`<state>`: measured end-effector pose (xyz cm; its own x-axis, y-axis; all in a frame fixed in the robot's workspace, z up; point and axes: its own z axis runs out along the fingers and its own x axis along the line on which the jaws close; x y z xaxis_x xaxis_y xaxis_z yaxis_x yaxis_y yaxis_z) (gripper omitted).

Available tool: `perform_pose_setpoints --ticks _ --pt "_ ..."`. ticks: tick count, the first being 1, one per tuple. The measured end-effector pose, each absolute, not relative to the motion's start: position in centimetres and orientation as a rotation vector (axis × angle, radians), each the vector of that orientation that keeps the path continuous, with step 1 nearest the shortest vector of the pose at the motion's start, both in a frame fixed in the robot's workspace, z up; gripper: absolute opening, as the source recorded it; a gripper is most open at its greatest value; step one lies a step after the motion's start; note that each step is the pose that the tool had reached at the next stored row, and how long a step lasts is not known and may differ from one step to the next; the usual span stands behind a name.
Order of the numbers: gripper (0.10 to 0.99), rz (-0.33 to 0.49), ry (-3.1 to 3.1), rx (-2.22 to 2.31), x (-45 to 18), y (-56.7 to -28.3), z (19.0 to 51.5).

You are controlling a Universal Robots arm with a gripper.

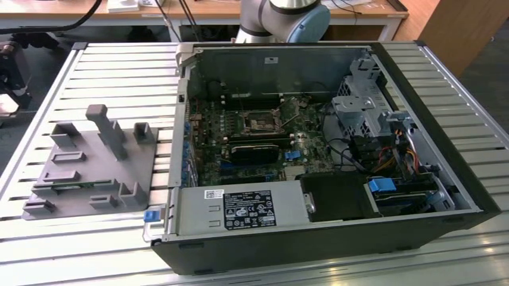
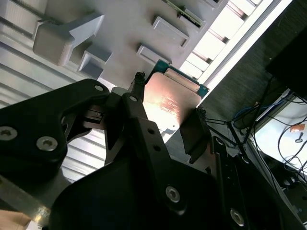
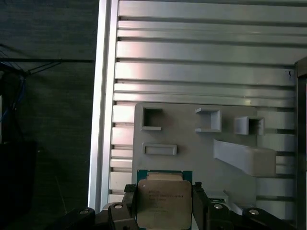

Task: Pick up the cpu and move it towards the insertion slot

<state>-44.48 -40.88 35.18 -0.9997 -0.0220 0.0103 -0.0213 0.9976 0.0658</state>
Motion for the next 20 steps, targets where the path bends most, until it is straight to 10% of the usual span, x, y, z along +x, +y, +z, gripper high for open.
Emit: perform_pose_setpoints --ticks 20 --pt "0.545 -0.103 -3.129 0.034 -44.5 -40.9 37.9"
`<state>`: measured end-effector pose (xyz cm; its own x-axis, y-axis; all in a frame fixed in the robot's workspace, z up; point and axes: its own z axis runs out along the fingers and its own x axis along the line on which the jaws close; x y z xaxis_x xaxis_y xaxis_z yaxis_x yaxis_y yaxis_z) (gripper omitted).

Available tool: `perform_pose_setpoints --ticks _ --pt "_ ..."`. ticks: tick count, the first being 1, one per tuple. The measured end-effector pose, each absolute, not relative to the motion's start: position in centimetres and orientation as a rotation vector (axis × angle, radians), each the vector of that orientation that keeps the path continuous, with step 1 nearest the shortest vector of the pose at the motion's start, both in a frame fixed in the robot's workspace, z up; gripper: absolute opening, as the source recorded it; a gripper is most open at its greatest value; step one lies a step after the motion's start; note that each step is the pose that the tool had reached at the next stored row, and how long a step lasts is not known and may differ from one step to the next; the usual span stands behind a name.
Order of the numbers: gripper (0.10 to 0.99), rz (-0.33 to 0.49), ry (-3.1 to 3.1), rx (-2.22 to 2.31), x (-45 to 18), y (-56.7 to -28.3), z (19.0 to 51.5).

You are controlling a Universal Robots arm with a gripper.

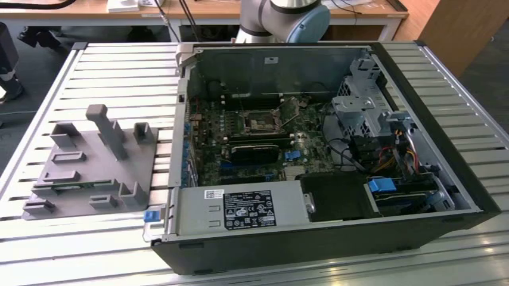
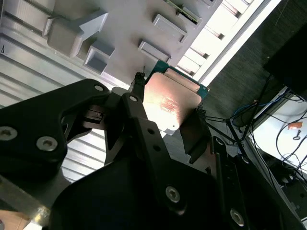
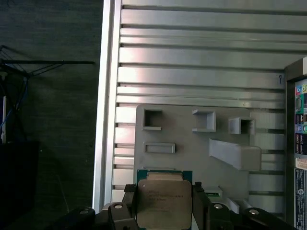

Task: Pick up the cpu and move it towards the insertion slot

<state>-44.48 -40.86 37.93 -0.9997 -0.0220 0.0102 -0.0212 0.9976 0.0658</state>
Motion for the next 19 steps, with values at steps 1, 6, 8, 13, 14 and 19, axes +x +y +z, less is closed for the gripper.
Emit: perform_pose_setpoints --ticks 1,6,8,13,14,19 --pt "0.545 -0.103 -3.129 0.034 -44.5 -40.9 38.1" --pt "0.545 -0.103 -3.129 0.034 -44.5 -40.9 38.9" --pt "0.545 -0.103 -3.129 0.034 -44.5 -40.9 39.2" --pt "0.545 -0.103 -3.129 0.034 -44.5 -40.8 40.0" --pt "0.545 -0.103 -3.129 0.034 -44.5 -40.8 40.2" --pt "0.545 -0.103 -3.129 0.034 -44.3 -40.8 40.5"
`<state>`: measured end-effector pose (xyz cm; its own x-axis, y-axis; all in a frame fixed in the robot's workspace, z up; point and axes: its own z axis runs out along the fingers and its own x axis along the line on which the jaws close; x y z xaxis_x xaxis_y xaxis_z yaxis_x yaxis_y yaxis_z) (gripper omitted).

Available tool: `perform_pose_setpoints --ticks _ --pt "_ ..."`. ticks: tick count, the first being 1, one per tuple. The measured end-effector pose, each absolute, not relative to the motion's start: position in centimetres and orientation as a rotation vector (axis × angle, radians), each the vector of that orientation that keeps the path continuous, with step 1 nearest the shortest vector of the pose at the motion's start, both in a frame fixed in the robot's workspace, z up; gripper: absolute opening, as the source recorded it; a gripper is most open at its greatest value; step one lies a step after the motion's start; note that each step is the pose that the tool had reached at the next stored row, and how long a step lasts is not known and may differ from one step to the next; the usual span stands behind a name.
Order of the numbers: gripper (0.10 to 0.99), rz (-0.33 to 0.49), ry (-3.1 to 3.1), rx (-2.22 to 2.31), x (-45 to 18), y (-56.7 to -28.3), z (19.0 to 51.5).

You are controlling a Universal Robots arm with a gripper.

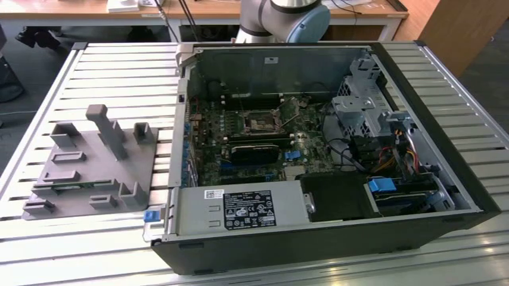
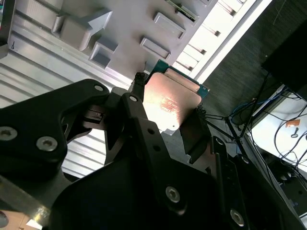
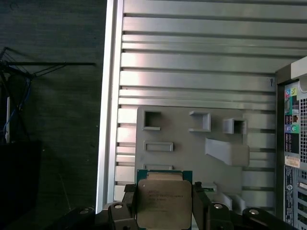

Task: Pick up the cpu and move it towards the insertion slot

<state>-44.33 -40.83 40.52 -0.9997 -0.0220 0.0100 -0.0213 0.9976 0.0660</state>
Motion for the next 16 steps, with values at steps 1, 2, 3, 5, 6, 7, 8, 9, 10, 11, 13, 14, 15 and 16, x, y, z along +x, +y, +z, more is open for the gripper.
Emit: perform_pose_setpoints --ticks 1,2,3,5,6,7,8,9,10,11,13,14,15,16 --pt "0.545 -0.103 -3.129 0.034 -44.2 -40.8 40.6" --pt "0.545 -0.103 -3.129 0.034 -44.1 -40.8 40.6" --pt "0.545 -0.103 -3.129 0.034 -44.0 -40.8 40.6" --pt "0.545 -0.103 -3.129 0.034 -43.8 -40.8 40.6" --pt "0.545 -0.103 -3.129 0.034 -43.7 -40.8 40.7" --pt "0.545 -0.103 -3.129 0.034 -43.5 -40.8 40.7" --pt "0.545 -0.103 -3.129 0.034 -43.4 -40.8 40.7" --pt "0.545 -0.103 -3.129 0.034 -43.3 -40.8 40.7" --pt "0.545 -0.103 -3.129 0.034 -43.1 -40.8 40.7" --pt "0.545 -0.103 -3.129 0.034 -42.9 -40.8 40.7" --pt "0.545 -0.103 -3.129 0.034 -42.6 -40.8 40.7" --pt "0.545 -0.103 -3.129 0.034 -42.4 -40.8 40.7" --pt "0.545 -0.103 -3.129 0.034 -42.3 -40.8 40.7" --pt "0.545 -0.103 -3.129 0.034 -42.1 -40.8 40.7"
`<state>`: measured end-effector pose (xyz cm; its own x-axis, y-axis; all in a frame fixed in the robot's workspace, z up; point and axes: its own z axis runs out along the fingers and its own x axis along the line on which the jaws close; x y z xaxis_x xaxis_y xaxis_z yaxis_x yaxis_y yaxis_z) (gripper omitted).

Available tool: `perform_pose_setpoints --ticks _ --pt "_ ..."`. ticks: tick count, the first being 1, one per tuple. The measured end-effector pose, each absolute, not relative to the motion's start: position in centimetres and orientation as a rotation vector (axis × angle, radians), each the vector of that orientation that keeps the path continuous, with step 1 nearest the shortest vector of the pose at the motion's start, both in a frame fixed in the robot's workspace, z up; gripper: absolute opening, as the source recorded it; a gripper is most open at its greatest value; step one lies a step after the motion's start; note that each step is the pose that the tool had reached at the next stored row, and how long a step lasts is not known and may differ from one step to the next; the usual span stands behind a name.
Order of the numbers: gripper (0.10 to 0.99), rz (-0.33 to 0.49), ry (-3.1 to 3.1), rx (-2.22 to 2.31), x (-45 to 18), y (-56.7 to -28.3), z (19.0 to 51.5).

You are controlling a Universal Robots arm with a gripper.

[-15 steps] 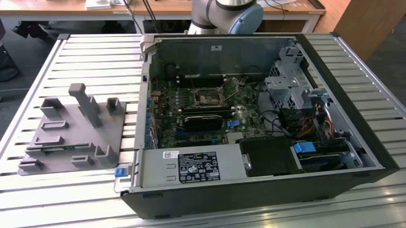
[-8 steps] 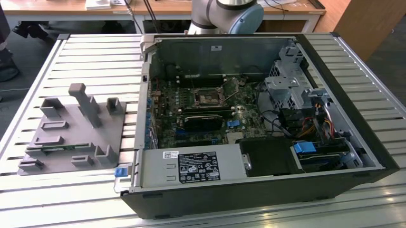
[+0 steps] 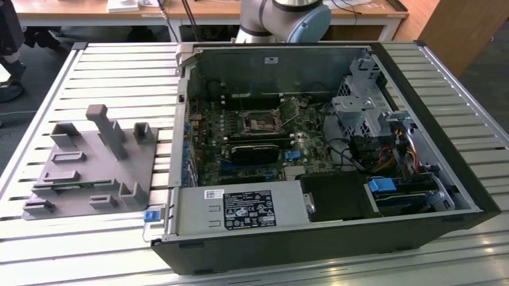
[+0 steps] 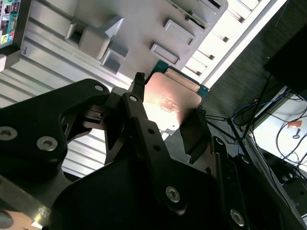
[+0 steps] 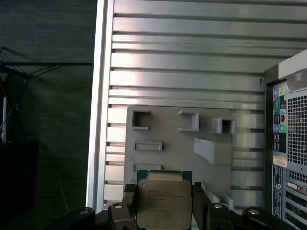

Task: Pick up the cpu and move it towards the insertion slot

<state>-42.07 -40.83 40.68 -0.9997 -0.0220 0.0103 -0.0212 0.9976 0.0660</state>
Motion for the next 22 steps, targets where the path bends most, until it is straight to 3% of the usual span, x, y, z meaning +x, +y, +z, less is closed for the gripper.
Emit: perform_pose_setpoints --ticks 22 --pt "0.545 -0.103 -3.129 0.034 -38.7 -40.8 40.7"
